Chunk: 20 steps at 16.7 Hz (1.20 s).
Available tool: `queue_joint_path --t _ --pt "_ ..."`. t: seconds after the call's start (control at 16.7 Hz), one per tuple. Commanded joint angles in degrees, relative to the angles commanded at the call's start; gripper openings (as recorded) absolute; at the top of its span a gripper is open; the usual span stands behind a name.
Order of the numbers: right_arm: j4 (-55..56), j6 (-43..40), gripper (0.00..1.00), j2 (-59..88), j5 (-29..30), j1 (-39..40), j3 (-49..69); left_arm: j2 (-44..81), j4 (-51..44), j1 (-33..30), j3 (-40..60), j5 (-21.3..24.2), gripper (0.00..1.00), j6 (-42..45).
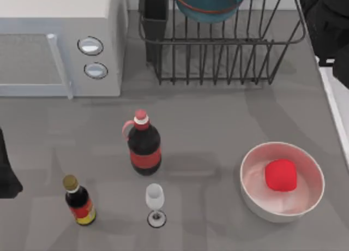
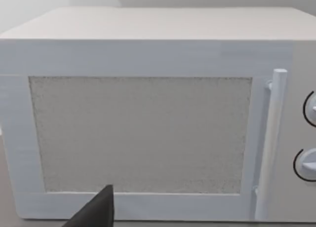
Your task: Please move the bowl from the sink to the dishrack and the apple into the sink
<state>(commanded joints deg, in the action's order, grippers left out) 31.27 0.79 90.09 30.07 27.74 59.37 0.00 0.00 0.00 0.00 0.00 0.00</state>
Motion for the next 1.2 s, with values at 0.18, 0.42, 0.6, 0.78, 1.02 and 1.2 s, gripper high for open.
queue_joint_path --t 0.18,0.42,0.6,0.78,1.02,1.2 --pt "-5.74 -0.13 1.0 -18.21 -5.57 -4.94 -10.87 0.0 0.0 0.0 0.0 0.0 1.0 0.0" --pt "-14.26 -0.32 1.0 -44.61 -13.83 -12.26 -26.92 0.0 0.0 0.0 0.0 0.0 1.0 0.0" --pt "-20.41 -0.46 1.0 -63.01 -19.72 -17.69 -38.6 0.0 0.0 0.0 0.0 0.0 1.0 0.0" --pt "-25.7 -0.6 1.0 -77.45 -24.75 -22.53 -48.69 0.0 0.0 0.0 0.0 0.0 1.0 0.0" --pt "-30.41 -0.75 1.0 -88.33 -29.25 -26.93 -57.7 0.0 0.0 0.0 0.0 0.0 1.0 0.0" --pt "-31.27 -0.79 1.0 -90.09 -30.07 -27.74 -59.37 0.0 0.0 0.0 0.0 0.0 1.0 0.0"
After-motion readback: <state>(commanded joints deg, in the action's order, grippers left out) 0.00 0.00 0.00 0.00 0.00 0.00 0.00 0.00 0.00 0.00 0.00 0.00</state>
